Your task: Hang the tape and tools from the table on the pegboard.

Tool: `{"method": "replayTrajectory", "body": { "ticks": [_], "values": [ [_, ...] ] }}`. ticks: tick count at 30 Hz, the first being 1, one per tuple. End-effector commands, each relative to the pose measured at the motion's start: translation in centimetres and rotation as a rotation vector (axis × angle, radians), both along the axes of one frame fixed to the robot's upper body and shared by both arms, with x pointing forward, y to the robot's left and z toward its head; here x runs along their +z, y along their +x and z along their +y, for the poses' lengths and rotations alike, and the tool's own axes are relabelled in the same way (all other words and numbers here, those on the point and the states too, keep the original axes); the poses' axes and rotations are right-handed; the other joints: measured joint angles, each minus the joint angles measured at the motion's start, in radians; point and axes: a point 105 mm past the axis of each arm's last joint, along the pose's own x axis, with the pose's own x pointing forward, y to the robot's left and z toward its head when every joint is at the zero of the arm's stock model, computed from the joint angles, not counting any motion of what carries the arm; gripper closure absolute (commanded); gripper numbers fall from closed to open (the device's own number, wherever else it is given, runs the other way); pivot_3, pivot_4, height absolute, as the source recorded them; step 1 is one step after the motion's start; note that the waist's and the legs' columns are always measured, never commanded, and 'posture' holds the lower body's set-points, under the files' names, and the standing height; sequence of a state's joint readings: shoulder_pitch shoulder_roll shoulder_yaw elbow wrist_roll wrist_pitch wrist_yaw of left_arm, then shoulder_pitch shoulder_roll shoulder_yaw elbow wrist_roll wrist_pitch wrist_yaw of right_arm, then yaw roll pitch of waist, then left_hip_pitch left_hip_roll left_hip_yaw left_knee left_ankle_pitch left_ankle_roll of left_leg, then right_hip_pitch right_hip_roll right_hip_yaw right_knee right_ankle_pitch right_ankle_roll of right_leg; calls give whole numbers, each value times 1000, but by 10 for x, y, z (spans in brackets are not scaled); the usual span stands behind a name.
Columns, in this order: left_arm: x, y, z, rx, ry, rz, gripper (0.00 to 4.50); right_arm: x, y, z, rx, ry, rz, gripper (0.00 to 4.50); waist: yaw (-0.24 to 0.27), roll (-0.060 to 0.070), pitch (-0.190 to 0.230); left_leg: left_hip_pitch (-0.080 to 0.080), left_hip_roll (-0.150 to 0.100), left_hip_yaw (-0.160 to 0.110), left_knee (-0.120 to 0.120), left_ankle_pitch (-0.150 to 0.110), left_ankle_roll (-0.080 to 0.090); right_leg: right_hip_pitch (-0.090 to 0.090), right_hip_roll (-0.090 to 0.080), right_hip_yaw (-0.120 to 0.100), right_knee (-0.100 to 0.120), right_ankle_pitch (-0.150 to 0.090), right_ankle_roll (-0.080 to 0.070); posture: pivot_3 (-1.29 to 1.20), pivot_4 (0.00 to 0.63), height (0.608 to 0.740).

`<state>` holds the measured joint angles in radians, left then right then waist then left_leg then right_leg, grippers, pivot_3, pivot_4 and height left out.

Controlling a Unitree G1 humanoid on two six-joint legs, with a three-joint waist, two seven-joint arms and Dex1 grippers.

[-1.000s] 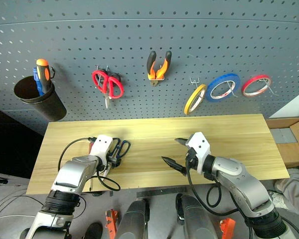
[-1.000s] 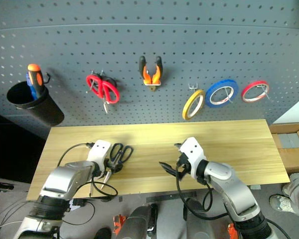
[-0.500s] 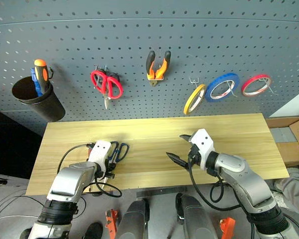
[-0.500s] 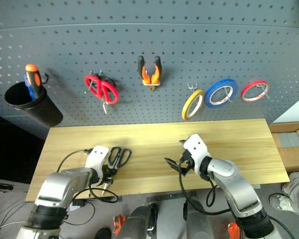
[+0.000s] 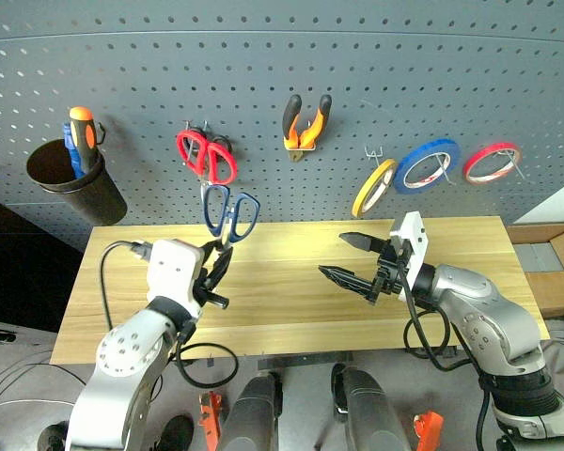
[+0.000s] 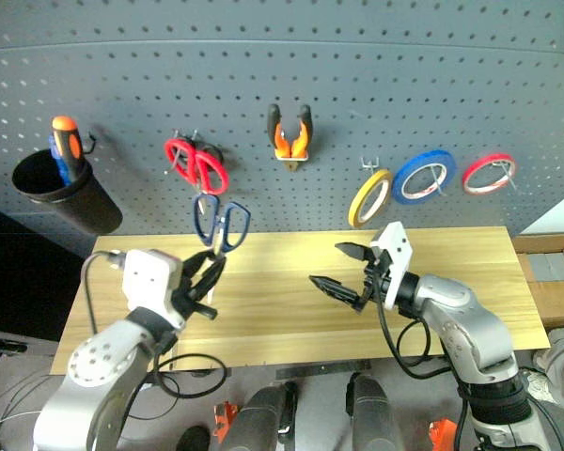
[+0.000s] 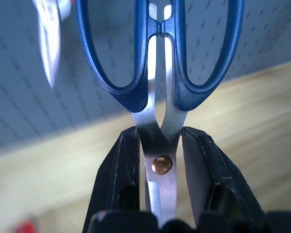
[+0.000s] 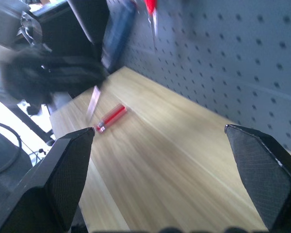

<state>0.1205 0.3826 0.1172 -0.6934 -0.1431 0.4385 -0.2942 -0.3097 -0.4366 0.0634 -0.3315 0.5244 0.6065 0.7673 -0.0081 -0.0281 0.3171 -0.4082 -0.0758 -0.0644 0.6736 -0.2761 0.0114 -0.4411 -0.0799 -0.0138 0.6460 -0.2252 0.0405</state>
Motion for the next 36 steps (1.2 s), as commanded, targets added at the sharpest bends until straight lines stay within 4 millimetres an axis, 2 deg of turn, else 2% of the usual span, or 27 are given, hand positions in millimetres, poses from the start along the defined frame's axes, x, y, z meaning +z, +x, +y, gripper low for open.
{"method": "replayTrajectory", "body": {
  "ticks": [1, 5, 11, 16, 19, 27, 32, 36],
  "values": [
    [22, -9, -2, 8, 99, -202, 3581, 22, -1, 8, 61, 53, -108, 0, 8, 0, -1, 0, 0, 0, 0, 0, 0, 0, 0, 0, 0, 0, 0, 53, 265, 740],
    [16, -5, 1, 55, 168, -273, 3581, 68, 1, 13, 64, 241, -197, 0, 20, 1, -2, 0, 0, 0, 2, 0, 1, 1, 0, 0, 0, 2, 0, 81, 269, 740],
    [25, 2, 8, 101, 130, -326, 3581, 91, -14, 26, 155, 249, -267, 0, 36, 0, -5, -3, 0, -2, 3, 0, 0, -1, 1, -2, -1, 2, 1, 68, 249, 740],
    [34, 13, 2, 71, 125, -363, 3581, 90, -14, 27, 163, 226, -276, 0, 35, -1, -10, -5, 0, -2, 4, 0, 0, -2, 1, -3, 0, 2, 1, 62, 240, 740],
    [36, 22, 11, 119, 125, -375, 3581, 88, -13, 28, 162, 222, -275, 0, 34, -2, -13, -5, 0, -2, 5, 0, 0, -2, 1, -3, 1, 3, 1, 57, 235, 740],
    [41, 39, 9, 99, 133, -380, 3581, 89, -13, 30, 167, 221, -280, 0, 32, -3, -17, -5, 0, -2, 5, 0, 0, -2, 2, -3, 1, 3, 1, 51, 231, 740],
    [13, 69, 16, 170, 115, -192, 3581, 84, -13, 32, 160, 189, -280, 0, 31, -2, -24, -4, -1, -2, 6, 0, 0, -2, 2, -3, 2, 3, 1, 36, 236, 740],
    [5, 89, 15, 173, 60, -114, 3581, 78, -6, 30, 97, 148, -290, 0, 29, -3, -26, -4, -1, -2, 7, 0, 0, -1, 3, -3, 3, 3, 1, 19, 247, 740]
  ]
}}
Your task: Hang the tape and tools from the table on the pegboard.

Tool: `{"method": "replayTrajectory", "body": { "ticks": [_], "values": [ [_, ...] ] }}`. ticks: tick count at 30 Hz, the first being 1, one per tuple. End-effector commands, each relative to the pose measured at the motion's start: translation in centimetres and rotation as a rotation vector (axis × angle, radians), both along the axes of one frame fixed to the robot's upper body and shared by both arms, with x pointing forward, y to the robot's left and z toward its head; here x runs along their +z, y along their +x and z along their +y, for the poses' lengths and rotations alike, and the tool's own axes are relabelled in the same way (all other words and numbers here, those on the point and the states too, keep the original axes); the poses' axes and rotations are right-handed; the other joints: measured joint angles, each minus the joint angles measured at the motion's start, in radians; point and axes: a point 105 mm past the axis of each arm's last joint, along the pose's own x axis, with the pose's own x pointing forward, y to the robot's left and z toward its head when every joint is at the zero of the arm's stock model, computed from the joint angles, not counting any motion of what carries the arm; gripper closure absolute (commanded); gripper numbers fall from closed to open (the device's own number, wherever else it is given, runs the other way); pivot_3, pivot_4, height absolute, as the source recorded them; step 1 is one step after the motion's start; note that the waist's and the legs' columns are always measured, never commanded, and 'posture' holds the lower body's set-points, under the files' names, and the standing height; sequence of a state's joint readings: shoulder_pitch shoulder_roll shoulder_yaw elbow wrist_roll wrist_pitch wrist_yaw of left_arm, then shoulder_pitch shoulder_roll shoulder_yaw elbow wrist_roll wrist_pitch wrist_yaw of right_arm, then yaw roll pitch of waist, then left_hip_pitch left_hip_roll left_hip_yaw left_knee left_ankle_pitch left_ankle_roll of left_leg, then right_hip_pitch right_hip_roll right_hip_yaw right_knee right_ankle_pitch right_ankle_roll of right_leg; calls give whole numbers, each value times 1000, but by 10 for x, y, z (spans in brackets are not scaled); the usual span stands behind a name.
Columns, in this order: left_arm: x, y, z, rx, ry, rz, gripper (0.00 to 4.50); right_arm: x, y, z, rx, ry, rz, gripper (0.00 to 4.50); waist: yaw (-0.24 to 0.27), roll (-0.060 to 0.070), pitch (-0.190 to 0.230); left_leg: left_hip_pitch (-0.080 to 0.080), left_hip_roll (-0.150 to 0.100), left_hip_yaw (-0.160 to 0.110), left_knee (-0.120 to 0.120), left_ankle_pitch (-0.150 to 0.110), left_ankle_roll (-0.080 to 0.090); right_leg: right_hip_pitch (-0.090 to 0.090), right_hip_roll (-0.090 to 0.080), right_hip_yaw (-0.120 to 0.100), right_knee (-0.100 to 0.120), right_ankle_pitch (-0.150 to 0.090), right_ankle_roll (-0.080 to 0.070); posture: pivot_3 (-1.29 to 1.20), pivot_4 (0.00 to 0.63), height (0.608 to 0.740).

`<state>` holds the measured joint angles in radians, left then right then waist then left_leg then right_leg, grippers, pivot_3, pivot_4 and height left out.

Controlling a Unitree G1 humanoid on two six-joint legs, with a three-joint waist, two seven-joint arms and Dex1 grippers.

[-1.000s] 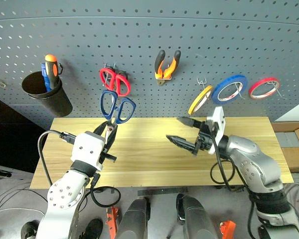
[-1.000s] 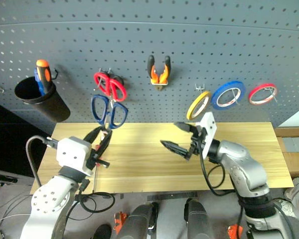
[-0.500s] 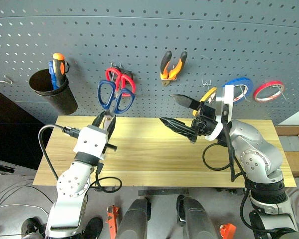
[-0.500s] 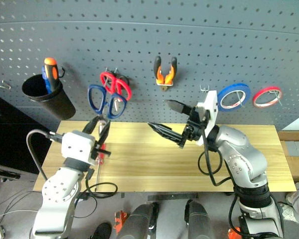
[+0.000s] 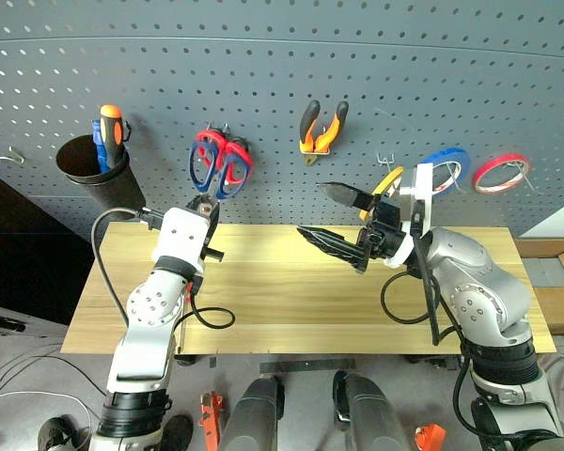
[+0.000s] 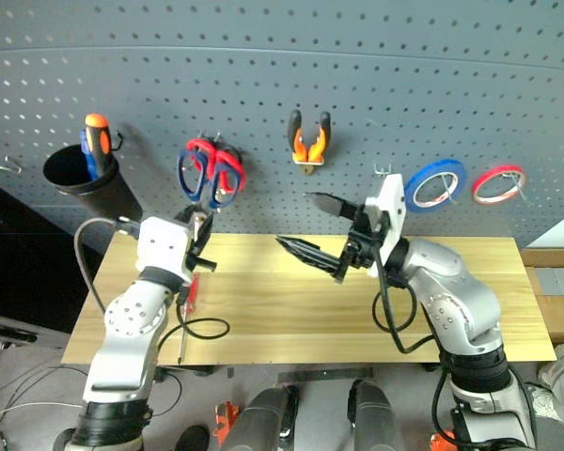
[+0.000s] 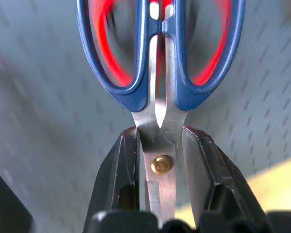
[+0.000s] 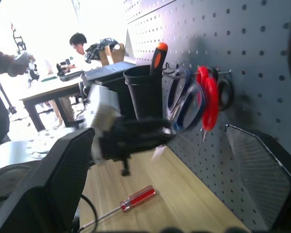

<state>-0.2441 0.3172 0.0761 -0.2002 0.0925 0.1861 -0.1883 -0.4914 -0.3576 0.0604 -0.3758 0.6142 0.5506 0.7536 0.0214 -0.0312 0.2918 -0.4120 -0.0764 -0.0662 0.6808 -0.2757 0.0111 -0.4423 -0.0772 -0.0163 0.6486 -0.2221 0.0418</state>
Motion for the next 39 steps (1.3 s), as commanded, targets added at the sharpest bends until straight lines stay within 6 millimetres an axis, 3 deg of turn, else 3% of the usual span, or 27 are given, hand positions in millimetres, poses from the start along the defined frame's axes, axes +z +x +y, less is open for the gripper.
{"method": "replayTrajectory", "body": {
  "ticks": [1, 4, 10, 14, 18, 22, 25, 28, 35, 39],
  "values": [
    [-6, 13, 1, 0, -48, 65, 3581, 5, 0, -2, -54, -10, -56, 0, -1, 0, -1, 0, 0, 0, 0, 0, 0, 0, 0, 0, 0, 0, 0, 10, 254, 740],
    [-3, 17, 1, -28, -152, 82, 3581, 3, -3, -4, -60, -18, -51, 0, -8, 0, -2, 1, 0, 0, 0, 0, 0, 0, 0, 0, 1, 0, 0, 0, 267, 740],
    [-8, 8, 8, -15, -175, 100, 1524, -4, -9, -6, -68, -39, -29, 0, -26, 0, -2, 1, 1, 1, 0, 0, 0, 0, 0, 2, 1, 0, 0, -3, 279, 740],
    [-35, -6, 32, 88, -275, 214, 120, -13, -10, 1, -37, -53, 2, 0, -29, 0, -2, 2, 1, 1, 0, 0, 0, 0, 0, 3, 1, 0, 0, 23, 283, 740],
    [-54, -18, 50, 144, -333, 338, 29, -27, -12, 8, 5, -102, 32, 0, -23, 0, -2, 2, 1, 0, 0, 0, 0, 1, 0, 2, 1, 0, 0, 67, 276, 740],
    [-83, -31, 67, 175, -290, 566, 29, -76, -5, 15, -44, -328, 72, 0, -20, 0, -2, 3, 0, 0, 0, 0, 0, 1, 1, 2, 1, 0, 0, 74, 296, 740],
    [-80, -28, 70, 165, -321, 619, 29, -89, 5, 21, -134, -313, 104, 0, -17, 0, -2, 3, 0, 0, 0, 0, 0, 1, 1, 2, 2, 0, 0, 72, 303, 740],
    [-74, -23, 72, 174, -384, 652, 29, -100, -4, 24, -113, -330, 106, 0, -9, 1, -1, 3, 0, 0, 0, 0, 0, 1, 0, 2, 1, 0, 0, 72, 321, 740],
    [-93, -33, 90, 326, -348, 773, 29, -133, -19, 28, -127, -385, 159, 0, -20, 1, -1, 4, 1, 0, -2, 0, 0, 1, 1, 3, 1, 0, 0, 64, 333, 740],
    [-97, -38, 95, 354, -384, 809, 29, -140, -22, 27, -136, -407, 169, 0, -21, 1, -1, 4, 1, 0, -1, 0, 0, 1, 1, 3, 1, 0, 0, 60, 328, 740]
  ]
}}
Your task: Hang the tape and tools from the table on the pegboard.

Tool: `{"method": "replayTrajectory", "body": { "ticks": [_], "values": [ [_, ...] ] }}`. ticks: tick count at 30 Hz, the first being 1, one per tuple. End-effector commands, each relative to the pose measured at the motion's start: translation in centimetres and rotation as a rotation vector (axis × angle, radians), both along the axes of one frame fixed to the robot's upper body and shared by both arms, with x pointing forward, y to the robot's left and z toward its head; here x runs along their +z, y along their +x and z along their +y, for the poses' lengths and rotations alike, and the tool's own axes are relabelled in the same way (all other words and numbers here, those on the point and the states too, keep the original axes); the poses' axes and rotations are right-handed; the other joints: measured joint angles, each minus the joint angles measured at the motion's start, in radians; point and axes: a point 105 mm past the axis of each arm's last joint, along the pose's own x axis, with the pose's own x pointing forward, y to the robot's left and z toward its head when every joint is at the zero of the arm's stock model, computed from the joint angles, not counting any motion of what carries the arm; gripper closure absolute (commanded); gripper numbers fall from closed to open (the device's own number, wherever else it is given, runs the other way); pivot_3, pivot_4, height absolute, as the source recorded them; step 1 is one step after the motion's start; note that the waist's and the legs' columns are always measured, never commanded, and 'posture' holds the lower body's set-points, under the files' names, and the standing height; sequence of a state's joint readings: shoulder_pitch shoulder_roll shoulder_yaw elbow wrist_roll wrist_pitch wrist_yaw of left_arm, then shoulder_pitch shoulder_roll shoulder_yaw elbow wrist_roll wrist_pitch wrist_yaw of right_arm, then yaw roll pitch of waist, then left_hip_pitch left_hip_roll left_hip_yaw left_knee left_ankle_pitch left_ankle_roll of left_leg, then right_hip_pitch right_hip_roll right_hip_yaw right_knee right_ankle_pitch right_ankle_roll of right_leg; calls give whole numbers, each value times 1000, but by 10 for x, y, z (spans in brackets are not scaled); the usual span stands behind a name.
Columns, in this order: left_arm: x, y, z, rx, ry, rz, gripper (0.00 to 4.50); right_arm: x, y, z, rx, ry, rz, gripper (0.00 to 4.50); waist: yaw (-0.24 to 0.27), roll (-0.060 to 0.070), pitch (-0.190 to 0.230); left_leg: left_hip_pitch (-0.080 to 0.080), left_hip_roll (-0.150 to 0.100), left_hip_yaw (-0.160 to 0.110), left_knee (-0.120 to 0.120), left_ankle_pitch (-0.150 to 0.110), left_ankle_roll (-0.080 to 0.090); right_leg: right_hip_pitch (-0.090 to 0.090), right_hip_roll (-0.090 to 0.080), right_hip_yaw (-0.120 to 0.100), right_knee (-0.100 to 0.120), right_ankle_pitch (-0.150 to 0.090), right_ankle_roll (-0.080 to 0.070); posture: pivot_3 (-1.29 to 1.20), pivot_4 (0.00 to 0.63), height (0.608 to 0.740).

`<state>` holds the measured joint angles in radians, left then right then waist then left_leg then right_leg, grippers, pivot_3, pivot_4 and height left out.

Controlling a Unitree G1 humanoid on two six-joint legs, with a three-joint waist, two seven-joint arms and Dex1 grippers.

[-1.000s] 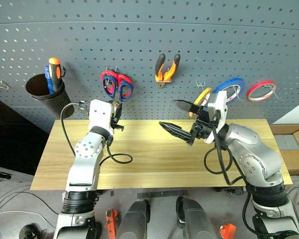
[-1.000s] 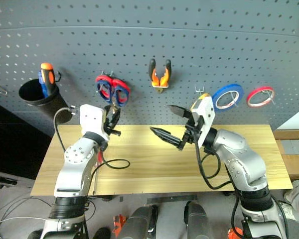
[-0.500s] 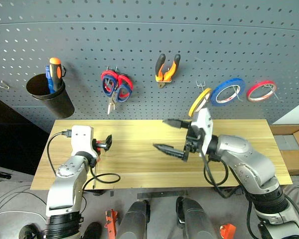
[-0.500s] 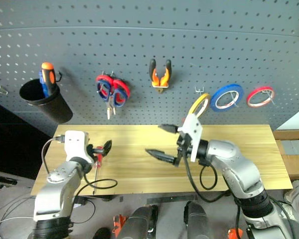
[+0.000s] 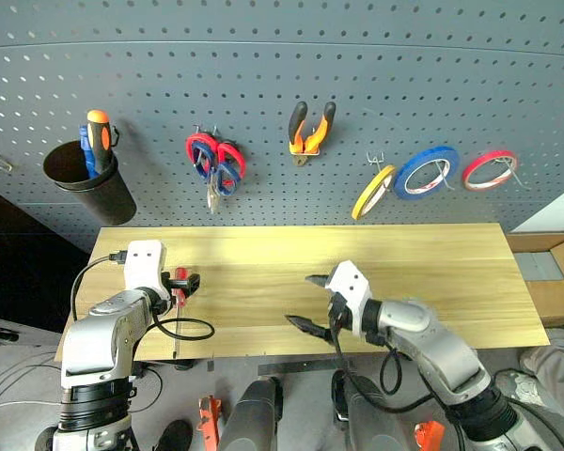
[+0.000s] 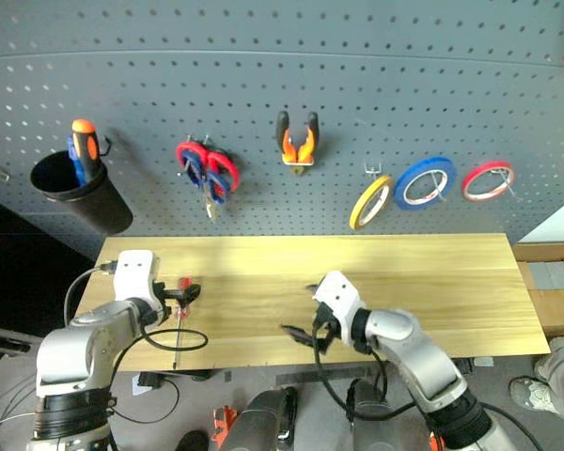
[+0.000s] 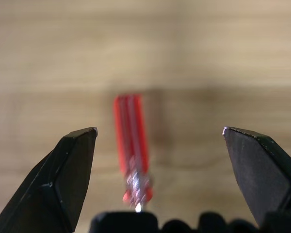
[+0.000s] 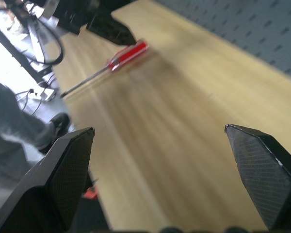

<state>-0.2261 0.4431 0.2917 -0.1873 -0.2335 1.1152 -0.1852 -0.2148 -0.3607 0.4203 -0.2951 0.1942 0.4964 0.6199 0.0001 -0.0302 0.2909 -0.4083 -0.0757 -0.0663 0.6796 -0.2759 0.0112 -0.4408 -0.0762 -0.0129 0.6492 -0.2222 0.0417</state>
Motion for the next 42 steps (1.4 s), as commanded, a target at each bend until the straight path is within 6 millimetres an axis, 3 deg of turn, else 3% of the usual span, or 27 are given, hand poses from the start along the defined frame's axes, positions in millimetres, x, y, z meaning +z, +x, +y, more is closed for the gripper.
{"method": "replayTrajectory", "body": {
  "ticks": [1, 4, 17, 20, 26, 29, 33, 38, 40, 42],
  "values": [
    [2, -2, 10, 46, -10, 11, 29, 9, -4, 5, 19, 17, -49, 0, 0, 0, 0, 0, 0, 0, 0, 0, 0, 0, 0, 0, 0, 0, 0, 60, 328, 740],
    [-4, 0, 15, 76, 5, 47, 29, 9, -4, 7, 19, 13, -54, 0, 1, 0, 0, 1, 0, 0, 0, 0, 0, 1, 0, 0, 0, 0, 0, 53, 328, 740],
    [-42, 18, 1, 36, -82, 164, 29, 10, -6, -2, -17, -16, -47, 0, -3, 0, 4, 2, 0, 0, -1, 0, 0, 1, 0, 0, 0, 0, 0, -3, 354, 740],
    [-44, 17, 3, 34, -65, 171, 591, 11, -6, -3, -24, -14, -47, 0, -4, 1, 5, 2, 0, 0, -1, 0, 0, 1, 0, 0, 0, 0, 0, -3, 357, 740],
    [-44, 12, 7, 40, -47, 181, 2705, 13, -5, -3, -24, -13, -48, 0, -5, 1, 5, 2, 0, 0, -1, 0, 0, 1, 0, 0, 0, 0, 0, 0, 354, 740],
    [-26, 11, 5, 2, -40, 103, 3713, 20, -4, -1, -4, 3, -59, 0, -6, 1, 5, 2, 0, 0, -1, 0, 0, 1, 0, 0, -1, 0, 0, 2, 351, 740],
    [39, 6, -34, -261, 39, -256, 3739, 58, -15, 5, 110, 129, -85, 0, -8, -2, 16, 1, 1, 0, -1, 0, 0, 0, 0, 0, -1, 0, 0, 13, 347, 740],
    [71, -29, -63, -429, 92, -465, 3739, 102, -24, 6, 214, 279, -134, 0, -2, 0, 18, 0, 1, -1, -2, -1, -1, 1, -1, 0, -4, 0, 0, 30, 343, 740],
    [87, -44, -75, -460, 39, -600, 3739, 118, -28, 9, 264, 315, -181, 0, -3, 1, 19, 0, 1, 0, -3, -1, 0, 1, -2, 0, -5, 0, 0, 46, 337, 740],
    [115, -47, -66, -393, 60, -759, 3739, 138, -25, 11, 269, 388, -210, 0, 1, 2, 20, 0, 1, 0, -4, -1, 0, 1, -2, 0, -5, 0, -1, 56, 323, 740]
  ]
}}
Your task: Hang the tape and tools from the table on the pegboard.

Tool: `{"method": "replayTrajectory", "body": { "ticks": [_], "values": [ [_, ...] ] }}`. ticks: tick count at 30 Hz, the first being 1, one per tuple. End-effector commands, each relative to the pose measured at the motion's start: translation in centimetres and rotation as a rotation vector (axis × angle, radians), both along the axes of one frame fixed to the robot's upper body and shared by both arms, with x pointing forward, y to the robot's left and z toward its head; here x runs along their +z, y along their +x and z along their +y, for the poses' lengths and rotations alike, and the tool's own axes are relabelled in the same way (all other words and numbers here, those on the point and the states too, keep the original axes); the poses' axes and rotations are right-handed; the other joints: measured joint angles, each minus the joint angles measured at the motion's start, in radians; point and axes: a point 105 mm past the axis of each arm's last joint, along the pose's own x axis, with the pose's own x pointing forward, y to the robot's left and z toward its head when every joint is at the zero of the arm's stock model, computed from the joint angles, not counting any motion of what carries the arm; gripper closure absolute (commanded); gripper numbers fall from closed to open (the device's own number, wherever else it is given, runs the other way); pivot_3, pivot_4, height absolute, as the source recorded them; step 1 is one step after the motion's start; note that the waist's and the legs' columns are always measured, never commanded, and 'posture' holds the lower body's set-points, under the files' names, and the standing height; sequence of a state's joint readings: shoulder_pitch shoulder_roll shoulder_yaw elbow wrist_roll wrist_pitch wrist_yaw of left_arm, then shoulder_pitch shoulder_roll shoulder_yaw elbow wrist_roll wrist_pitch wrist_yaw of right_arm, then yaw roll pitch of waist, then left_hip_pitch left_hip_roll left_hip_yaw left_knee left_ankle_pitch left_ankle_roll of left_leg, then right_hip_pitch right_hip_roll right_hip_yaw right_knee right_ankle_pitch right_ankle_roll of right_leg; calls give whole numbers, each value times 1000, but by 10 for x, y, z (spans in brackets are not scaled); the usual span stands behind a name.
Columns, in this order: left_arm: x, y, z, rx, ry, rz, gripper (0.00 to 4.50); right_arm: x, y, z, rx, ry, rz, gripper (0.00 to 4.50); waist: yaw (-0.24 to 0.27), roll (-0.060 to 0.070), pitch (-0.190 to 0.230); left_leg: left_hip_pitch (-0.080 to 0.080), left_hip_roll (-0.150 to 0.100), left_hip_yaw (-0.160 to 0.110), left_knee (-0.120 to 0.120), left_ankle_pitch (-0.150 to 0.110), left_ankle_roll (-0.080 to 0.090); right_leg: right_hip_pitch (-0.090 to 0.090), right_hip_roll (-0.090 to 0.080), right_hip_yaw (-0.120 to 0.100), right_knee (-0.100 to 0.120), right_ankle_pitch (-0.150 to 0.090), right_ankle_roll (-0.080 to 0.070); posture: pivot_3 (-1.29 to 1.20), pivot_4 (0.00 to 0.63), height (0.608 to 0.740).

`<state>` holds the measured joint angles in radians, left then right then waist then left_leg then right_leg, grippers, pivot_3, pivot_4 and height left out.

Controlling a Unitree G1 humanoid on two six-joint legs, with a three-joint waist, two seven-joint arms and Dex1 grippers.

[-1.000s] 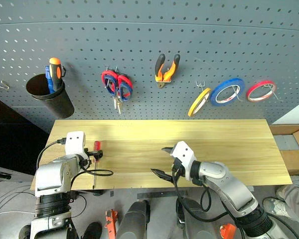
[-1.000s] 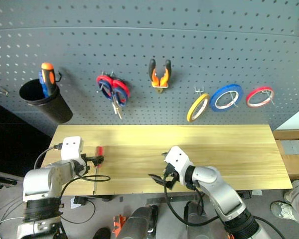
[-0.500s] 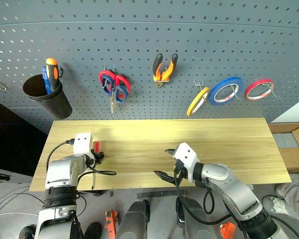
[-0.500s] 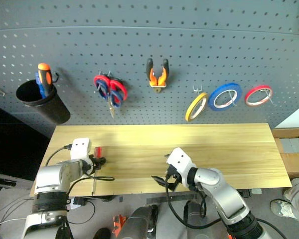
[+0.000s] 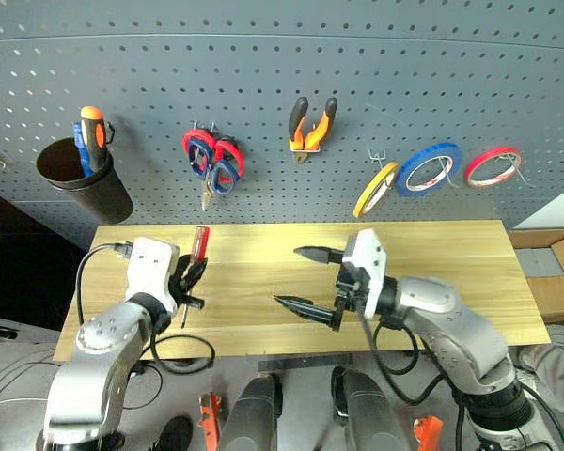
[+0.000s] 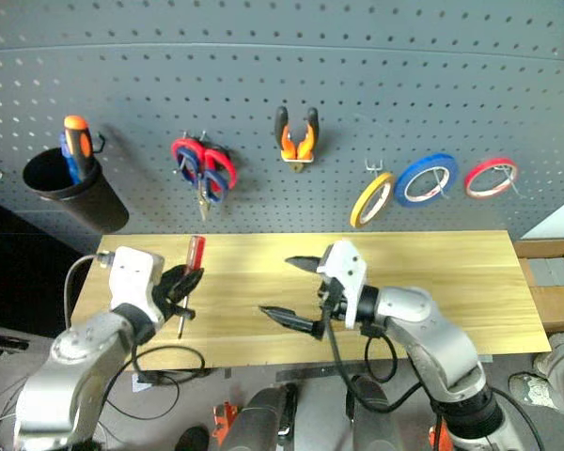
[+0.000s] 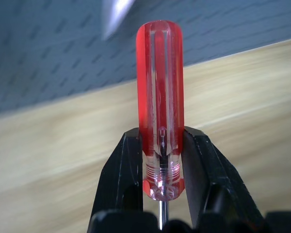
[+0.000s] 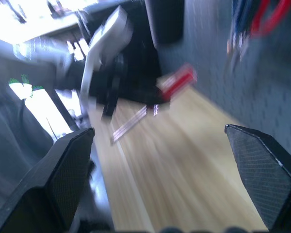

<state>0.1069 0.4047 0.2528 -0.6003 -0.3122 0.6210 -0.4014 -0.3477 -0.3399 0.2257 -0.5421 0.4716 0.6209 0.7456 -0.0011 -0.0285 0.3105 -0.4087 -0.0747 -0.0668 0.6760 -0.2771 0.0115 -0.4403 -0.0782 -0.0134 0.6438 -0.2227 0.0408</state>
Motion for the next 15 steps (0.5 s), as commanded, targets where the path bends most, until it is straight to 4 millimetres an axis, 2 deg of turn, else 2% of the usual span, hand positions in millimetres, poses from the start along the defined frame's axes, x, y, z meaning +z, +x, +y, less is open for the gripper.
{"method": "replayTrajectory", "body": {
  "ticks": [1, 4, 7, 10, 15],
  "values": [
    [59, -5, 7, 47, 6, -301, 3739, 40, -3, 4, 50, 151, -56, 0, 4, 0, 0, 0, 0, -1, 0, 0, 0, 0, 0, -1, 1, 0, 0, 60, 320, 740],
    [77, -2, 15, 61, 36, -392, 3739, 55, 5, 3, 53, 227, -45, 0, 9, 0, -1, 0, 0, -3, 0, -1, 2, 0, 1, -3, 2, 1, -1, 65, 300, 740],
    [114, 4, 27, 97, 8, -510, 3739, 64, 11, 1, 59, 241, -69, 0, 19, -2, -2, 0, -2, -3, 2, 1, -1, 1, 0, -3, 1, 1, -1, 93, 276, 740],
    [136, 11, 30, 88, -7, -581, 3739, 67, 14, 2, 78, 248, -79, 0, 25, -3, -5, -1, -1, -3, 2, 2, -2, 0, 1, -4, 2, 1, -1, 96, 242, 740],
    [152, 16, 41, 122, -37, -638, 3739, 61, 19, 6, 89, 214, -110, 0, 24, -6, -14, -1, -1, -2, 2, 2, -2, -1, 2, -3, 1, 1, -1, 90, 192, 740]
  ]
}}
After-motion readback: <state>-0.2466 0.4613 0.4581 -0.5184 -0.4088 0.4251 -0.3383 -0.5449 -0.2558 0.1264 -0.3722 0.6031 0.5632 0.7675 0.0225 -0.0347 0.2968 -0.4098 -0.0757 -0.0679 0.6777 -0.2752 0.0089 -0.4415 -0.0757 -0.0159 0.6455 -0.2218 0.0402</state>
